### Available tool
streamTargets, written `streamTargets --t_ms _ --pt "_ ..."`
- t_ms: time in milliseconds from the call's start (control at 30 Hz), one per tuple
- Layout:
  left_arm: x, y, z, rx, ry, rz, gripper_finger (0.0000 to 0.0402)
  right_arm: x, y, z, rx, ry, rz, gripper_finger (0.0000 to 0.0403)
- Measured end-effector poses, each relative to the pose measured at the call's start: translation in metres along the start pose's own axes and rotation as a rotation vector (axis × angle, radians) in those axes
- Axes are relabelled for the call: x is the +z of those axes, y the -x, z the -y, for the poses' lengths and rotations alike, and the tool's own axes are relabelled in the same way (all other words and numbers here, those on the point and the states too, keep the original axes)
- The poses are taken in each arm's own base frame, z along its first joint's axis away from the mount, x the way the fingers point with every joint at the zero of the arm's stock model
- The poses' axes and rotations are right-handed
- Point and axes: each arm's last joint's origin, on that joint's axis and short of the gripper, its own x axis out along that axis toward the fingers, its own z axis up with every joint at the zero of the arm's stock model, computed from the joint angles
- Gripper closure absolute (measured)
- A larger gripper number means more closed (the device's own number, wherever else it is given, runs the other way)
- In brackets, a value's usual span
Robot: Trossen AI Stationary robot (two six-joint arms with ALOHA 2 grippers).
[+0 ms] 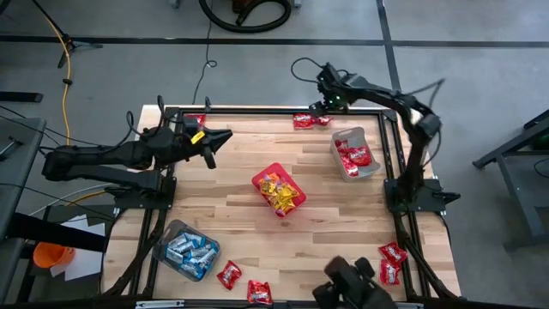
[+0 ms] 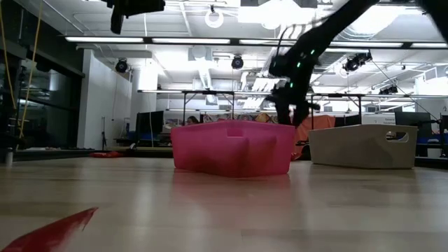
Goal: Sort candy
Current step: Put the red candy into the gray bin
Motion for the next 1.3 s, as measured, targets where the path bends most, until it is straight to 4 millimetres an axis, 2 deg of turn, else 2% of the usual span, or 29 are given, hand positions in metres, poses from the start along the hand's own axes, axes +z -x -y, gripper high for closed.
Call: streamTargets --t_ms 167,333,533,600,667,733,800,867,1000,1100,1200,1300 --pt "-0.003 -0.004 0.0 0.024 0.07 -0.008 0.0371 0.005 -0.046 0.006 -0.028 0.065 -0.157 0.0174" --pt "-0.006 -0.008 0.0 0.032 0.096 -0.024 0.0371 -0.004 -0.078 0.003 0.013 0.095 -0.255 0.0174" --pt "-0.009 -0.011 0.001 0.039 0.114 -0.038 0.0371 -0.012 -0.093 -0.004 0.005 0.148 -0.3 0.0179" --pt "-0.009 -0.012 0.001 0.04 0.119 -0.04 0.0371 -0.013 -0.092 -0.007 0.005 0.185 -0.298 0.0197" --pt "-0.009 -0.011 0.001 0.04 0.12 -0.038 0.0371 -0.012 -0.086 -0.011 0.006 0.215 -0.284 0.0233" --pt "-0.007 -0.009 0.0 0.033 0.123 -0.033 0.0371 -0.013 -0.075 -0.014 0.017 0.233 -0.286 0.0288" --pt "-0.004 -0.005 0.001 0.005 0.134 -0.021 0.0371 -0.009 -0.055 -0.017 0.047 0.251 -0.237 0.0354" --pt "-0.001 -0.001 0.001 -0.038 0.139 -0.026 0.0371 -0.003 -0.028 -0.018 0.079 0.25 -0.171 0.0385" --pt "0.005 0.009 0.002 -0.109 0.105 -0.015 0.0371 -0.005 0.025 -0.02 0.093 0.188 -0.105 0.0365" --pt "0.007 0.015 0.0 -0.124 0.047 -0.018 0.0371 -0.016 0.073 -0.028 0.086 0.147 -0.035 0.0376" --pt "0.004 0.019 -0.003 -0.111 0.016 -0.053 0.0371 -0.041 0.102 -0.037 0.033 0.095 -0.015 0.0395" --pt "-0.002 0.02 -0.005 -0.109 -0.005 -0.121 0.0371 -0.077 0.121 -0.045 -0.01 0.006 -0.01 0.0389"
